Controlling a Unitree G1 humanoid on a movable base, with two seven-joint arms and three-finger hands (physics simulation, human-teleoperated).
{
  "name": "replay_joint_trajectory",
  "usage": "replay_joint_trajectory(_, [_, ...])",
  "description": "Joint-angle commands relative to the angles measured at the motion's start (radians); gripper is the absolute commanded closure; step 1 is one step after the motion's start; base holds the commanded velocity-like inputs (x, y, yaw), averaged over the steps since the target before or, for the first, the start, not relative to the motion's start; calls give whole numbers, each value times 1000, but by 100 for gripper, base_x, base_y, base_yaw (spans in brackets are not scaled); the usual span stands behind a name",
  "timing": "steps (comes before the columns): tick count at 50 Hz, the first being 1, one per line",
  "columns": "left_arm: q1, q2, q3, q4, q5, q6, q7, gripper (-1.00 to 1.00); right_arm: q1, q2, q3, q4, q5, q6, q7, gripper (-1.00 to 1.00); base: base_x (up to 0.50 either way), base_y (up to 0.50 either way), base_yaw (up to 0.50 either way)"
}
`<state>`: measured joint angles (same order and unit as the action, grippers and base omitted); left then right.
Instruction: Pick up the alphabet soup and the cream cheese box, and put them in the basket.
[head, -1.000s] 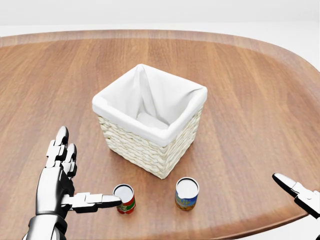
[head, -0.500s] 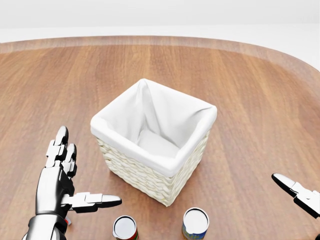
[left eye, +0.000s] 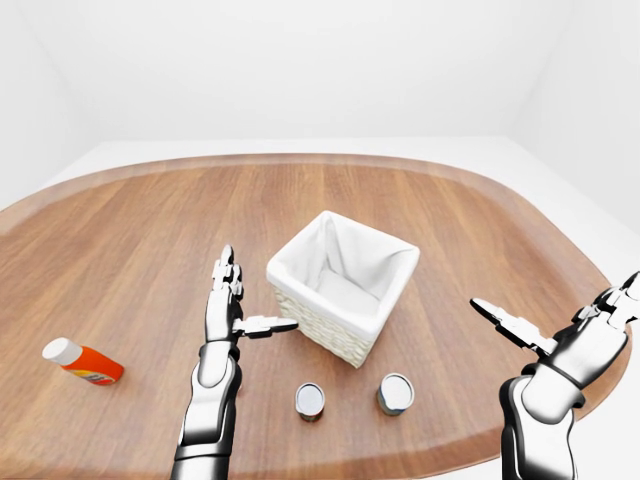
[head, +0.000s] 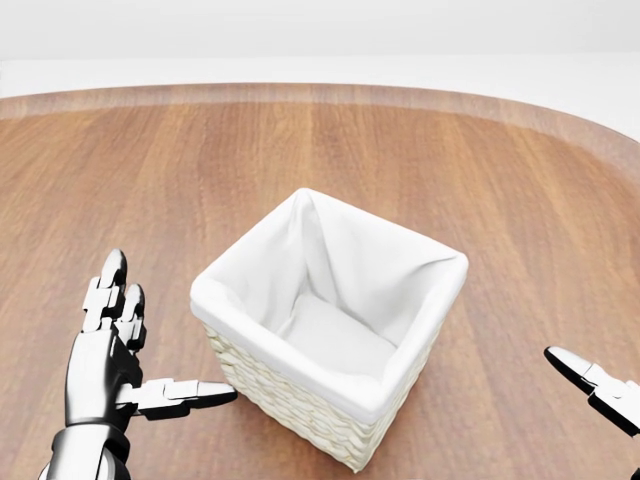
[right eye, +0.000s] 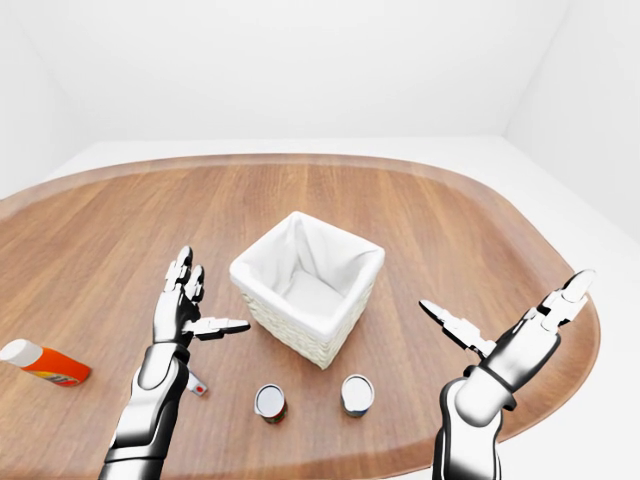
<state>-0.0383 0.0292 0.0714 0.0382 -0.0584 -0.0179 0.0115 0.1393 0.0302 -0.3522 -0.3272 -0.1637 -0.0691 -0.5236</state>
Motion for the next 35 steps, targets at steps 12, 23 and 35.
replay_joint_trajectory(12, [7,-1,0,-21,0,16,-1,-100,-2,-2,-4,3,5,7,0,-100,23,1,0])
replay_joint_trajectory(23, [3,0,-1,-7,1,6,-1,-100,0,0,-4,-8,6,12,0,-100,23,1,0])
replay_joint_trajectory(35, [2,0,-7,10,12,-10,-11,-100,-1,-1,-5,-2,7,-1,0,-100,4,0,0])
